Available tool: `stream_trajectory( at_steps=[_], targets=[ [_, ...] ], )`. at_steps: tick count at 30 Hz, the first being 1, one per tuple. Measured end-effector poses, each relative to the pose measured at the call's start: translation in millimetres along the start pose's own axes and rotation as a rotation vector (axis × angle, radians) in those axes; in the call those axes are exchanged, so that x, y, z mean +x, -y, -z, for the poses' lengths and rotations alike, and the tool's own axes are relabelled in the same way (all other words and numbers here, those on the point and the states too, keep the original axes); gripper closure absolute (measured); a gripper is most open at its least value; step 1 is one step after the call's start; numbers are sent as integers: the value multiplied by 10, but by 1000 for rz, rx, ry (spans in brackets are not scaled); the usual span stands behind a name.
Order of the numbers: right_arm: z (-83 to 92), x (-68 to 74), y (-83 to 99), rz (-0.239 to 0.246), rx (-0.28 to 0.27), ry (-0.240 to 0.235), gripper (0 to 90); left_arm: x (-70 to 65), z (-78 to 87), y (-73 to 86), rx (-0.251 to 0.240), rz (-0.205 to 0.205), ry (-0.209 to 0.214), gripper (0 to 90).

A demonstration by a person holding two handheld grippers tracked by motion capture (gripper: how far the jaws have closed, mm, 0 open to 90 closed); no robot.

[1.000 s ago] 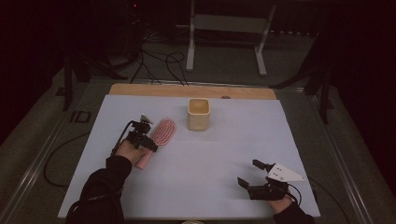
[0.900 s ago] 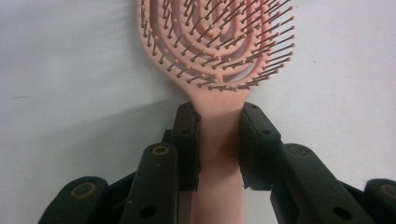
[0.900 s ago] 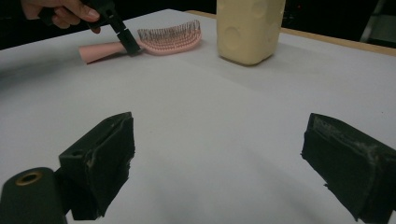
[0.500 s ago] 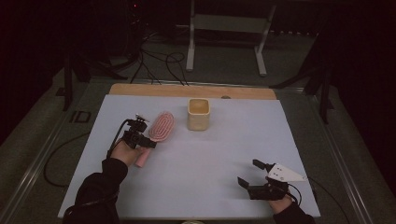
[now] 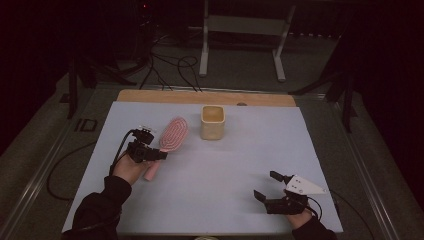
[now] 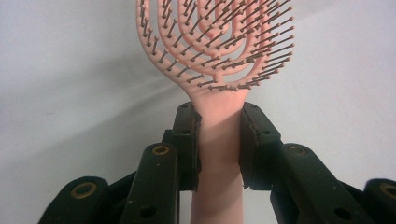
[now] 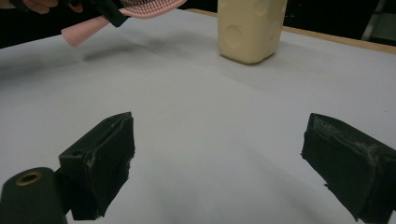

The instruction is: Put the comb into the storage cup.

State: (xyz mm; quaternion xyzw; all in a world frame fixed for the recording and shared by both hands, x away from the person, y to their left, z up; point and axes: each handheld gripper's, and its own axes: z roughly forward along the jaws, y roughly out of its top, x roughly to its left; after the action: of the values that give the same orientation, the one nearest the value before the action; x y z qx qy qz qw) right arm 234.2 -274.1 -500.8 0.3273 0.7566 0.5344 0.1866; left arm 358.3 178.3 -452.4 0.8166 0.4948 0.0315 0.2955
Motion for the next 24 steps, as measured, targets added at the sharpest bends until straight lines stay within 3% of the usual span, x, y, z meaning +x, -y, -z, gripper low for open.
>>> stream_trajectory(
  at_steps=[2, 9, 14, 24],
  targets=[
    [-6, -6, 5, 3, 0, -2, 91, -22, 26, 13, -14, -9, 18, 723],
    [-5, -8, 5, 4, 2, 0, 91, -127, 96, 47, -43, -44, 22, 723],
    [-7, -7, 4, 3, 1, -1, 92, -238, 167, 83, -71, -91, 16, 722],
    [-4, -4, -3, 2, 1, 2, 92, -359, 228, 152, -111, -136, 23, 722]
  ],
)
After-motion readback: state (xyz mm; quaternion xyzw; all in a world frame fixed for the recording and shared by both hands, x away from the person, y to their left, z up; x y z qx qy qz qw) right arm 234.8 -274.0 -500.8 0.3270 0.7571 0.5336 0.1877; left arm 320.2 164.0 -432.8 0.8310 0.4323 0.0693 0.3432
